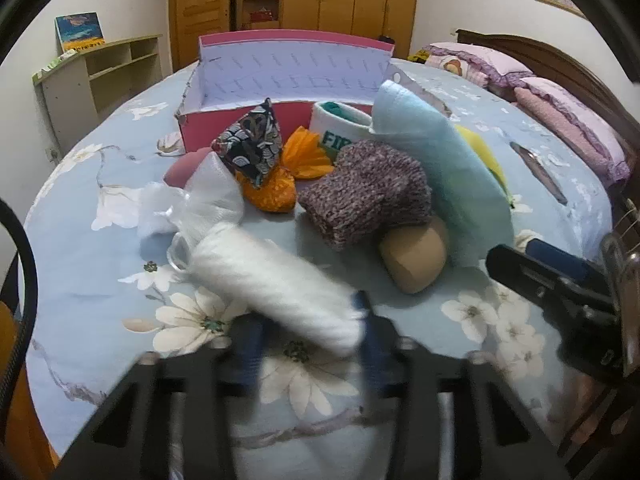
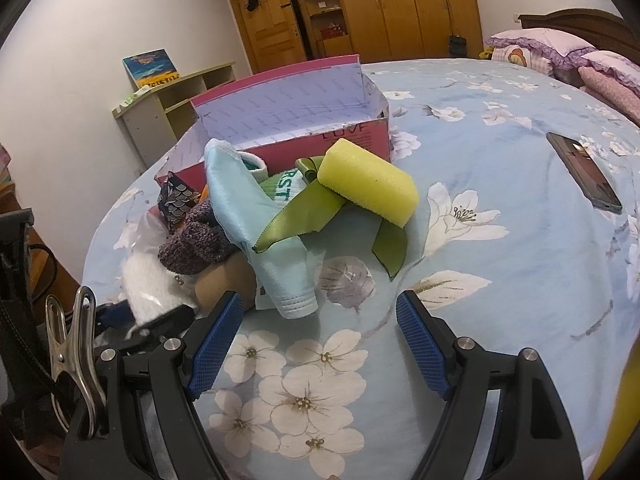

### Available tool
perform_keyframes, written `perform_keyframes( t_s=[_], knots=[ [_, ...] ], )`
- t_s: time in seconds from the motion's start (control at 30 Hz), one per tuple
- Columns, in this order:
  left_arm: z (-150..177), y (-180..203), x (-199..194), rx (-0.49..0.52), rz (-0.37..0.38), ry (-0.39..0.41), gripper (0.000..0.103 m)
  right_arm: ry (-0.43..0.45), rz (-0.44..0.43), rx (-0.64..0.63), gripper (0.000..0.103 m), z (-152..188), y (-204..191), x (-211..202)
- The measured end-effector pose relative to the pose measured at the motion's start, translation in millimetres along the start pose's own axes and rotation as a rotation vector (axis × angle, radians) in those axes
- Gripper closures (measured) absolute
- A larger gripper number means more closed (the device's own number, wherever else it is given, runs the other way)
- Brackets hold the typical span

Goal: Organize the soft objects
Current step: 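Grasp the white knitted roll with the left gripper while the right gripper approaches the yellow sponge, then grasp the yellow sponge with the right gripper while the left gripper lifts the roll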

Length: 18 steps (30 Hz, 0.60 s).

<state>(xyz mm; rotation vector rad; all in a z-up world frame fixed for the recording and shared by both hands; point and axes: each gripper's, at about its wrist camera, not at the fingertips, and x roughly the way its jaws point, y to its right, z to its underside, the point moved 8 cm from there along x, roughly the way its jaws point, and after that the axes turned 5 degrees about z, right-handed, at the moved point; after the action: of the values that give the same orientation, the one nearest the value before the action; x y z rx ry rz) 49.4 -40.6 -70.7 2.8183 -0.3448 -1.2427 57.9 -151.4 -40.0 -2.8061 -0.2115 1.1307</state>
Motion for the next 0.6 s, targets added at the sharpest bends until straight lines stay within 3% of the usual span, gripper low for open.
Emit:
perform_keyframes(
  t_s=[0.23,0.4,0.6],
  knots=[
    [0,-2,-5,-0.008,0.035,0.007,0.077,0.005,-0.009,-0.007,0.022,-4,-4,-5],
    [2,-6,-13,-0.007,0.050,0.019,0.079,-0.023,-0.035,-0.048,0.022,-14,-3,-11],
    [1,-8,-26,-0.004,0.056,0.048,0.080,-0.028,0.028,-0.130,0.024,-21,12,-11]
  ],
)
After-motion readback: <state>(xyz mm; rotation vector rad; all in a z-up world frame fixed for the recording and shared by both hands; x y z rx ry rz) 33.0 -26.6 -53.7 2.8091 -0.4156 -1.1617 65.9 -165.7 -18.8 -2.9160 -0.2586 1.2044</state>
